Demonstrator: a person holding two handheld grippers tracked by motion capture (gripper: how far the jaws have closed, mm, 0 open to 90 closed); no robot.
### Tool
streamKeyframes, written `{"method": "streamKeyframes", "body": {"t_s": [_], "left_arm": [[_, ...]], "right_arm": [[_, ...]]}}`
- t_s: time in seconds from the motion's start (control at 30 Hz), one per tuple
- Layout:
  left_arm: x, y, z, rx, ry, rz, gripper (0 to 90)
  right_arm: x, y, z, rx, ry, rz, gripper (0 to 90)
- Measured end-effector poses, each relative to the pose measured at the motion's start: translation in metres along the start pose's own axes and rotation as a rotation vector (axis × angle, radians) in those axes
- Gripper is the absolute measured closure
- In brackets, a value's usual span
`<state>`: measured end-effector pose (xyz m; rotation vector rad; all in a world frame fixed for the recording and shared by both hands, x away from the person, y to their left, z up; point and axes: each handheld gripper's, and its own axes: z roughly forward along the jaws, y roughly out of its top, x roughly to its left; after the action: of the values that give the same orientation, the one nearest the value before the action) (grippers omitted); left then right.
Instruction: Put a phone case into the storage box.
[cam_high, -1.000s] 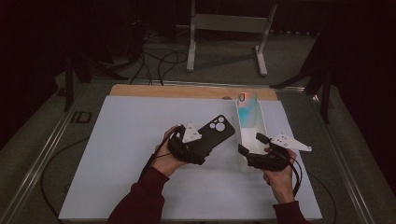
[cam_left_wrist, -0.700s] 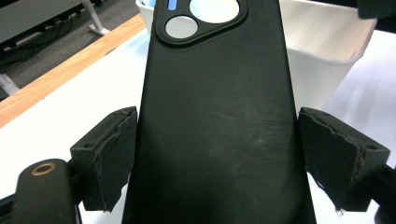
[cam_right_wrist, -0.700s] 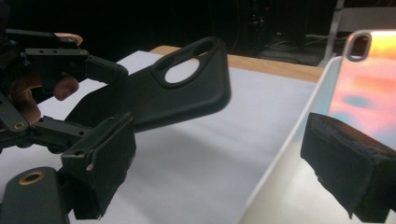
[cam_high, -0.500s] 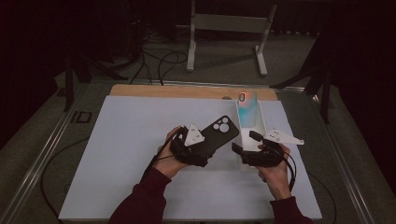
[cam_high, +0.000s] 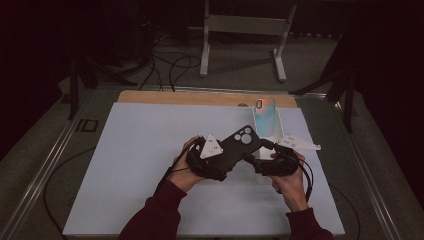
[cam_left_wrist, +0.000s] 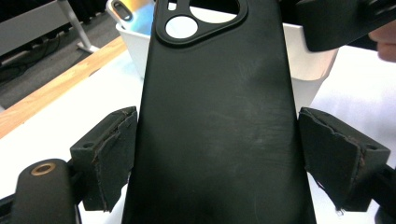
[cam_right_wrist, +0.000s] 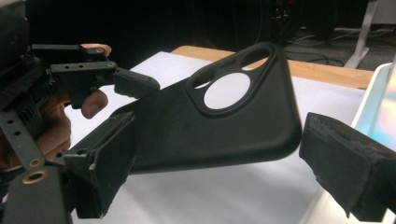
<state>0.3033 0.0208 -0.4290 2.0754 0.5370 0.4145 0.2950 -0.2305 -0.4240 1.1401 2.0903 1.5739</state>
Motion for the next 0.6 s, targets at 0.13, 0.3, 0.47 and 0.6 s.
{"method": "streamKeyframes", "body": {"t_s": [0.13,0.3,0.47,0.6], "left_arm": [[-0.0014,0.0010,0.0004,-0.014,-0.011,0.002,15.3],[-0.0032,0.0018,-0.0006,-0.040,-0.019,0.004,15.3],[-0.0064,0.0029,0.0007,-0.054,-0.037,0.010,15.2],[-0.0065,0.0013,0.0024,-0.039,-0.041,0.015,15.1]], "right_arm": [[0.0016,0.0011,0.0016,0.002,0.016,0.004,13.7],[0.0004,0.0028,0.0030,0.005,0.045,0.042,16.0],[0.0040,0.0043,0.0060,0.022,0.067,0.046,22.2],[0.0038,0.0046,0.0047,0.013,0.062,0.053,41.5]]}}
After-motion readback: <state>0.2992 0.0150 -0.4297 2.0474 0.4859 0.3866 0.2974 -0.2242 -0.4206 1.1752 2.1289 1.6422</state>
